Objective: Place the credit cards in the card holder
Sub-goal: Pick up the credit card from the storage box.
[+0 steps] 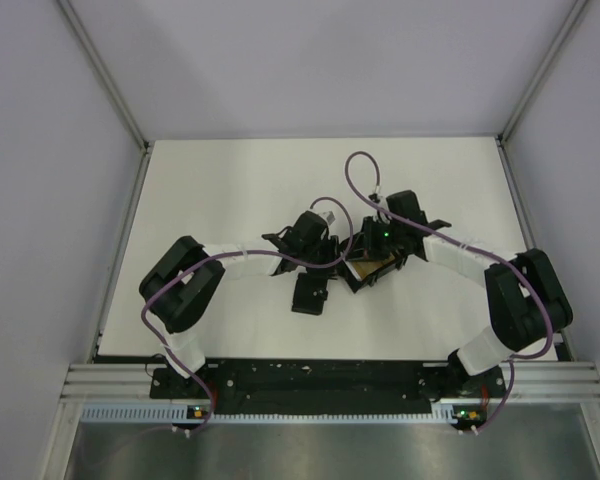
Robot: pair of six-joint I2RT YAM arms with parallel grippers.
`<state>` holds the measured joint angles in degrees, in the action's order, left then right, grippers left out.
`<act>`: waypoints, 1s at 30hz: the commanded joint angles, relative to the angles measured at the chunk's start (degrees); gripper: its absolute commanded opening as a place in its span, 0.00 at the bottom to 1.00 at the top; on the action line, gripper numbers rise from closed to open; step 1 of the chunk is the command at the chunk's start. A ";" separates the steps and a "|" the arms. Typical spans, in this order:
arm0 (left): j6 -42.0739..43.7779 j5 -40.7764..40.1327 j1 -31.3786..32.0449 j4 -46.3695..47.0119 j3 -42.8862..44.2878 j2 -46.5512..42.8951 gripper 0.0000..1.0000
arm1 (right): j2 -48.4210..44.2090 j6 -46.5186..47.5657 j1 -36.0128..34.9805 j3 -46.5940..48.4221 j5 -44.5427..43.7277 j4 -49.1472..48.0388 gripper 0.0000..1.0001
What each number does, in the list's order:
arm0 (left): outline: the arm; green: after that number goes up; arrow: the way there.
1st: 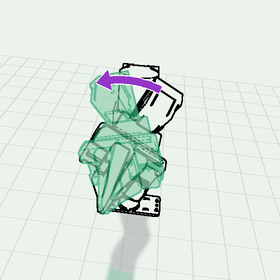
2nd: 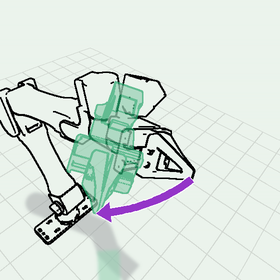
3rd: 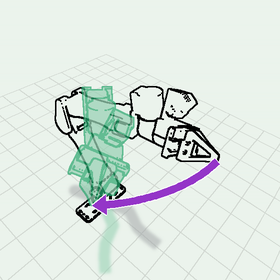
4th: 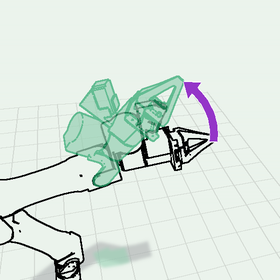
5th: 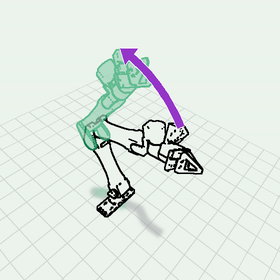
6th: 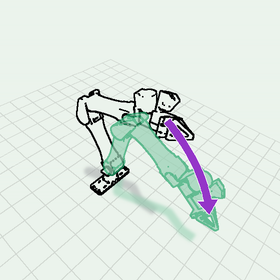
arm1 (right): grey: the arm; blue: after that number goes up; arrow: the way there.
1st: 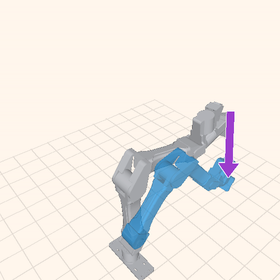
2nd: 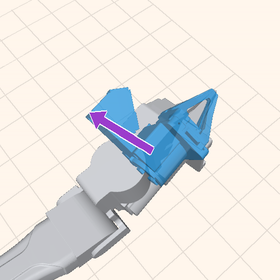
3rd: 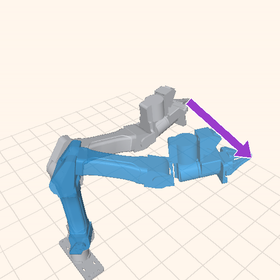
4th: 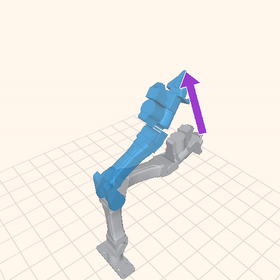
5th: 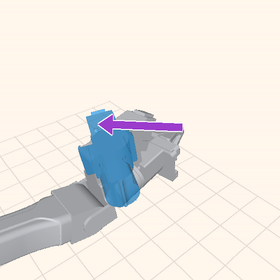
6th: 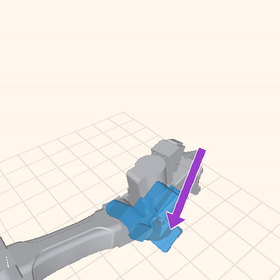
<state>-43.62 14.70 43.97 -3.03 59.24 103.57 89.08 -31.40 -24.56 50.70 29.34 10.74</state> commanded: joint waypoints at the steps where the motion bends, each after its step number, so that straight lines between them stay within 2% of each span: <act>1: -0.42 -1.87 -0.28 4.87 0.35 -2.49 0.39 | -3.21 -1.83 0.30 1.25 2.30 0.24 0.00; 15: -0.42 -1.69 -0.37 4.96 0.35 -2.49 0.39 | -4.88 -2.00 0.47 1.07 3.79 0.42 0.00; 24: -0.42 -1.60 -0.37 5.05 0.17 -2.50 0.39 | -4.27 0.37 0.56 1.33 -6.22 2.61 0.00; 30: -0.51 -1.52 -0.46 5.31 -0.09 -2.49 0.39 | -2.68 1.78 0.47 1.16 -9.29 4.02 0.00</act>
<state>-43.62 14.04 43.88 -1.65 59.24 103.33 86.30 -31.11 -24.12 50.70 23.05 13.10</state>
